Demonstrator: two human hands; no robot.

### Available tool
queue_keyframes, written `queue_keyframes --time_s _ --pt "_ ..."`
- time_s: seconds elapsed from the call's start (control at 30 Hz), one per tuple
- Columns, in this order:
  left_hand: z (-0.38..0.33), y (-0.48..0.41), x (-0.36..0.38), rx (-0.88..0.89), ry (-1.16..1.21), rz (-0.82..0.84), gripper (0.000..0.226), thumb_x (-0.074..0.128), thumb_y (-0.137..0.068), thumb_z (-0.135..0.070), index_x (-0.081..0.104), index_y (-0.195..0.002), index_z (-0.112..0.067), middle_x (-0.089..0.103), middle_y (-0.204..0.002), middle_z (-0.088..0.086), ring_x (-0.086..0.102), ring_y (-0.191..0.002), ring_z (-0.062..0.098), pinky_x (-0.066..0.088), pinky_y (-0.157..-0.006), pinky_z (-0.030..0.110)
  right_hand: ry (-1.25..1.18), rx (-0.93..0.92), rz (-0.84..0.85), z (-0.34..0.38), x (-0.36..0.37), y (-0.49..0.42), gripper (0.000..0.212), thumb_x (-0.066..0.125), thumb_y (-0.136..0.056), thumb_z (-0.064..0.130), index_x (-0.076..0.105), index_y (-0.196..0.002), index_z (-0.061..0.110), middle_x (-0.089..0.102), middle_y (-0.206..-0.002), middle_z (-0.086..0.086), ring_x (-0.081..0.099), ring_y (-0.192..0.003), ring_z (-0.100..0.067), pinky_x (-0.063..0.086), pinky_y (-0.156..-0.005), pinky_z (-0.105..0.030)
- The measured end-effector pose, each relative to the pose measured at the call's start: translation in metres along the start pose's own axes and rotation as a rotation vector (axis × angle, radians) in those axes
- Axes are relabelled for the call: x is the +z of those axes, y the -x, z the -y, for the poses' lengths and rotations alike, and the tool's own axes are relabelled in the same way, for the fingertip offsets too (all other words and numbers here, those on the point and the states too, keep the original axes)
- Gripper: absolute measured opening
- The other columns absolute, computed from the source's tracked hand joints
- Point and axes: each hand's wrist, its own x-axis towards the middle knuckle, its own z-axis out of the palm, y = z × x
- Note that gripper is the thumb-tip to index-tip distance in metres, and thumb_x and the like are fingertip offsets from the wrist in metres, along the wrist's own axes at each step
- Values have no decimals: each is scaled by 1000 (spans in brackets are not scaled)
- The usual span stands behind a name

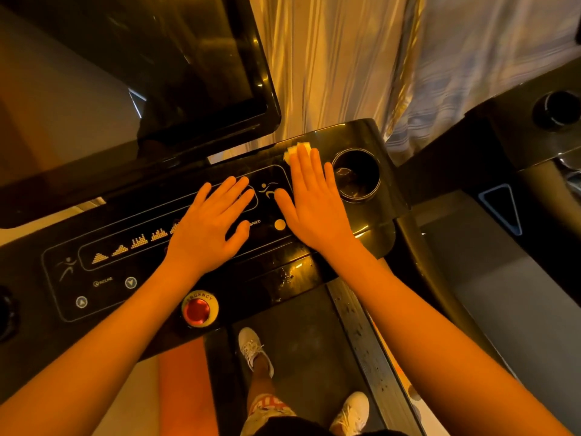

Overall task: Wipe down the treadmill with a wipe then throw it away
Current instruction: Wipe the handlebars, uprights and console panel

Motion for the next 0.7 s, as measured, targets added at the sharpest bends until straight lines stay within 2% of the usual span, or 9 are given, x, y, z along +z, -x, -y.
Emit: queue_keyframes --time_s 0.13,0.27,0.43,0.57,0.7 --pt "0 0 0 -5 -13 4 57 43 -102 -39 43 -154 -15 32 -164 3 21 -153 17 11 -125 41 71 -34 30 -15 3 45 72 19 -107 53 0 -165 15 -9 -172 -8 -15 -157 -24 -11 -125 -41" --pt "0 0 0 2 -7 3 57 43 -102 -39 42 -154 -15 32 -164 4 20 -153 17 10 -126 40 172 -19 8 -16 -6 4 75 18 -106 56 7 -164 11 0 -172 -12 -8 -158 -27 -12 -124 -43" --pt "0 0 0 3 7 -11 57 43 -102 -38 43 -154 -13 34 -163 4 24 -153 18 14 -126 42 169 -32 10 -28 -20 -39 72 21 -107 54 8 -164 12 3 -172 -12 -5 -159 -27 -11 -123 -48" --pt "-1 0 1 -1 0 -14 58 42 -101 -39 44 -153 -12 35 -162 5 26 -152 19 16 -125 44 128 -72 18 -28 -9 10 73 19 -108 56 1 -165 14 -6 -172 -9 -12 -158 -24 -11 -126 -48" --pt "-1 3 2 3 -32 -17 59 42 -101 -39 43 -153 -11 35 -162 7 27 -152 22 17 -125 46 155 -87 42 -27 5 53 75 17 -106 58 1 -165 15 -7 -172 -8 -13 -158 -26 -15 -124 -46"
